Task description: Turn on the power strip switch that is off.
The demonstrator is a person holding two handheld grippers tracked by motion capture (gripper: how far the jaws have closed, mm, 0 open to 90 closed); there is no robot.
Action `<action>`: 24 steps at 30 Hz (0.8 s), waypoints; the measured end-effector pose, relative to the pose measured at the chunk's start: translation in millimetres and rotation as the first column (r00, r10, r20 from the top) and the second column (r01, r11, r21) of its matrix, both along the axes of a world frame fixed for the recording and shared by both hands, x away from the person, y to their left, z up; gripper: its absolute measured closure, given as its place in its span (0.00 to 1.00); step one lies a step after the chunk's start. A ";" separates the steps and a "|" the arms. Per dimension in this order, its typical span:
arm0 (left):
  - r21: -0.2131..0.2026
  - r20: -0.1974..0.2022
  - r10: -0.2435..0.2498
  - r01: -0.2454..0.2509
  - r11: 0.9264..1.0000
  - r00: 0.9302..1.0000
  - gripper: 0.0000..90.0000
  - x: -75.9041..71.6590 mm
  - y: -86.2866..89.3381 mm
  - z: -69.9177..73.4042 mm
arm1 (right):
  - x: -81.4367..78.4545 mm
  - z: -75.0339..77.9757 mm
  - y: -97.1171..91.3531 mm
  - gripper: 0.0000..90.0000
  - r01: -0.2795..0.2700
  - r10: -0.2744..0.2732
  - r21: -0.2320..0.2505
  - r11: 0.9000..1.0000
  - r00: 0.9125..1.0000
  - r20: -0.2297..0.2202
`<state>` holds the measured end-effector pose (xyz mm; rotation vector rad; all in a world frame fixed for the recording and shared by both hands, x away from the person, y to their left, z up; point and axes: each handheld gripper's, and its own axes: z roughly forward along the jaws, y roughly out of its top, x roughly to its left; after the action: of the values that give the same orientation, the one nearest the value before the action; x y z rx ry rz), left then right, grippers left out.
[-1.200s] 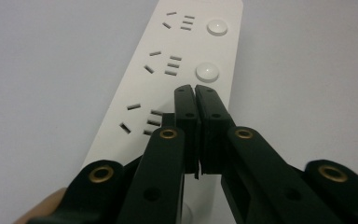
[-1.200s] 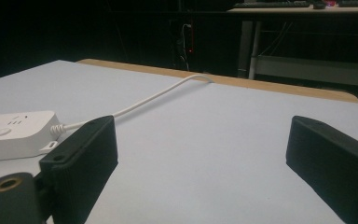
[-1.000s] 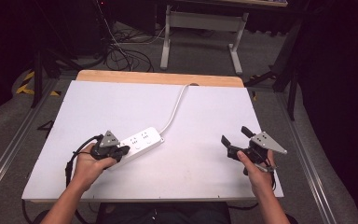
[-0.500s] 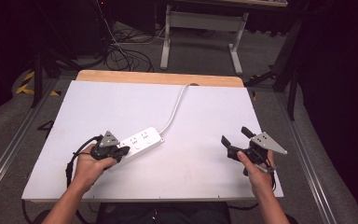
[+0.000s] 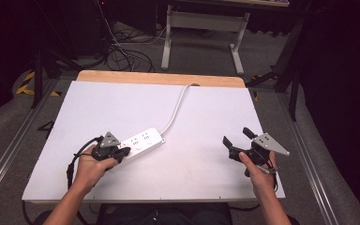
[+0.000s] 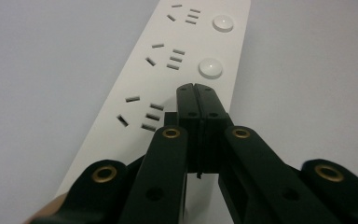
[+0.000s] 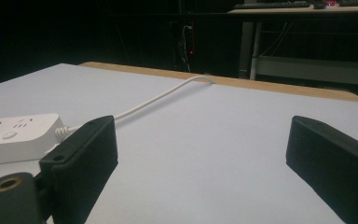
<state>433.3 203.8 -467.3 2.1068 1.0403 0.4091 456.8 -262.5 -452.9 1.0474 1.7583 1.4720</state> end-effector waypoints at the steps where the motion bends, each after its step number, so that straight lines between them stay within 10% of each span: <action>1: 0.008 0.008 -0.003 0.002 1.000 1.000 1.00 0.4 0.9 0.1 | 0.0 0.1 -0.1 0.10 0.001 -0.001 -0.001 1.000 1.000 0.002; 24: -0.001 -0.002 -0.013 0.013 1.000 1.000 1.00 -0.1 -1.0 -0.8 | -0.4 0.3 -0.9 0.10 0.000 0.000 0.005 1.000 1.000 -0.003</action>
<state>433.2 202.8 -468.2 2.1127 1.0269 0.3997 456.4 -263.4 -452.7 1.0533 1.7575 1.4760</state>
